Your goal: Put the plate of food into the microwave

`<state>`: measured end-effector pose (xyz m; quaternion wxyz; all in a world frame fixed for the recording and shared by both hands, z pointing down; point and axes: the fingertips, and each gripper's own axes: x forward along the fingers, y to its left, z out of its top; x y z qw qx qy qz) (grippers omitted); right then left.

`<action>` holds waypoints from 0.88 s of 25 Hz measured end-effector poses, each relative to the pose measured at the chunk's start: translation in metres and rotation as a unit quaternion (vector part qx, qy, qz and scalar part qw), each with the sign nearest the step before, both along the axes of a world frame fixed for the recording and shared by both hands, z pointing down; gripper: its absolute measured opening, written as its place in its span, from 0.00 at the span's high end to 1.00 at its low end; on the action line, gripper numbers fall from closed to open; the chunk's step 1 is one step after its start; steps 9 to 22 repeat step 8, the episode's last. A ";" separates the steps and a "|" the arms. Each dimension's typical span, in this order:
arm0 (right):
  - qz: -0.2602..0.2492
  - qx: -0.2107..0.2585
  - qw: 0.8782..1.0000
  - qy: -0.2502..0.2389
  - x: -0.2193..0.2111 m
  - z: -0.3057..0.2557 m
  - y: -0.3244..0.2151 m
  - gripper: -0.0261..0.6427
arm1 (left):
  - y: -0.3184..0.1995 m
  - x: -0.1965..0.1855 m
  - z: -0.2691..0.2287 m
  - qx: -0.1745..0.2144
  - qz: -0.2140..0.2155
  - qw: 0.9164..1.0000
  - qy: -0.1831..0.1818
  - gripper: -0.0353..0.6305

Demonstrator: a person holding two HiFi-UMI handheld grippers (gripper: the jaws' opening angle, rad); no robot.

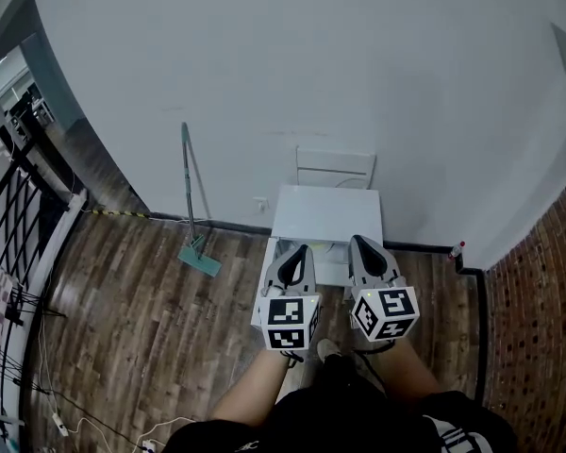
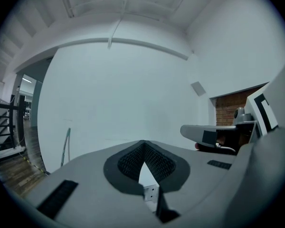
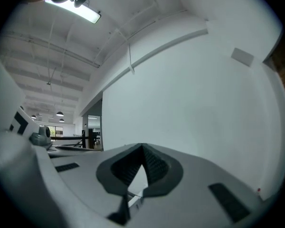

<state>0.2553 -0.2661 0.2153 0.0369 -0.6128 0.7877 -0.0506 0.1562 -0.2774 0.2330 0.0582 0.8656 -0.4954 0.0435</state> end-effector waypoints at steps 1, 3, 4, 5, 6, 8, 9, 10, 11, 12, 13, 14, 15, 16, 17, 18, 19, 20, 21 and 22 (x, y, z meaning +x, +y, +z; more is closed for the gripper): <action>-0.001 0.001 1.000 -0.002 -0.001 -0.001 0.002 0.94 | 0.002 0.000 -0.001 0.000 0.002 1.000 0.001 0.95; -0.004 0.002 1.000 -0.003 -0.003 -0.004 0.004 0.94 | 0.005 0.000 -0.004 -0.005 0.004 1.000 0.009 0.95; -0.006 0.003 1.000 -0.002 -0.004 -0.005 0.006 0.94 | 0.006 0.000 -0.005 -0.007 0.004 1.000 0.014 0.95; -0.007 0.005 1.000 -0.001 -0.004 -0.006 0.007 0.94 | 0.007 0.000 -0.006 -0.009 0.005 1.000 0.017 0.95; -0.008 0.005 1.000 0.000 -0.005 -0.007 0.009 0.94 | 0.009 0.000 -0.007 -0.010 0.005 1.000 0.020 0.95; -0.010 0.007 1.000 0.001 -0.004 -0.009 0.013 0.94 | 0.012 0.001 -0.008 -0.010 0.004 1.000 0.023 0.95; -0.010 0.007 1.000 0.001 -0.004 -0.009 0.013 0.94 | 0.012 0.001 -0.008 -0.010 0.004 1.000 0.023 0.95; -0.010 0.007 1.000 0.001 -0.004 -0.009 0.013 0.94 | 0.012 0.001 -0.008 -0.010 0.004 1.000 0.023 0.95; -0.010 0.007 1.000 0.001 -0.004 -0.009 0.013 0.94 | 0.012 0.001 -0.008 -0.010 0.004 1.000 0.023 0.95; -0.010 0.007 1.000 0.001 -0.004 -0.009 0.013 0.94 | 0.012 0.001 -0.008 -0.010 0.004 1.000 0.023 0.95; -0.010 0.007 1.000 0.001 -0.004 -0.009 0.013 0.94 | 0.012 0.001 -0.008 -0.010 0.004 1.000 0.023 0.95; -0.010 0.007 1.000 0.001 -0.004 -0.009 0.013 0.94 | 0.012 0.001 -0.008 -0.010 0.004 1.000 0.023 0.95; -0.010 0.007 1.000 0.001 -0.004 -0.009 0.013 0.94 | 0.012 0.001 -0.008 -0.010 0.004 1.000 0.023 0.95; -0.010 0.007 1.000 0.001 -0.004 -0.009 0.013 0.94 | 0.012 0.001 -0.008 -0.010 0.004 1.000 0.023 0.95; -0.010 0.007 1.000 0.001 -0.004 -0.009 0.013 0.94 | 0.012 0.001 -0.008 -0.010 0.004 1.000 0.023 0.95; -0.010 0.007 1.000 0.001 -0.004 -0.009 0.013 0.94 | 0.012 0.001 -0.008 -0.010 0.004 1.000 0.023 0.95; -0.010 0.007 1.000 0.001 -0.004 -0.009 0.013 0.94 | 0.012 0.001 -0.008 -0.010 0.004 1.000 0.023 0.95; -0.010 0.007 1.000 0.001 -0.004 -0.009 0.013 0.94 | 0.012 0.001 -0.008 -0.010 0.004 1.000 0.023 0.95; -0.010 0.007 1.000 0.001 -0.004 -0.009 0.013 0.94 | 0.012 0.001 -0.008 -0.010 0.004 1.000 0.023 0.95; -0.010 0.007 1.000 0.001 -0.004 -0.009 0.013 0.94 | 0.012 0.001 -0.008 -0.010 0.004 1.000 0.023 0.95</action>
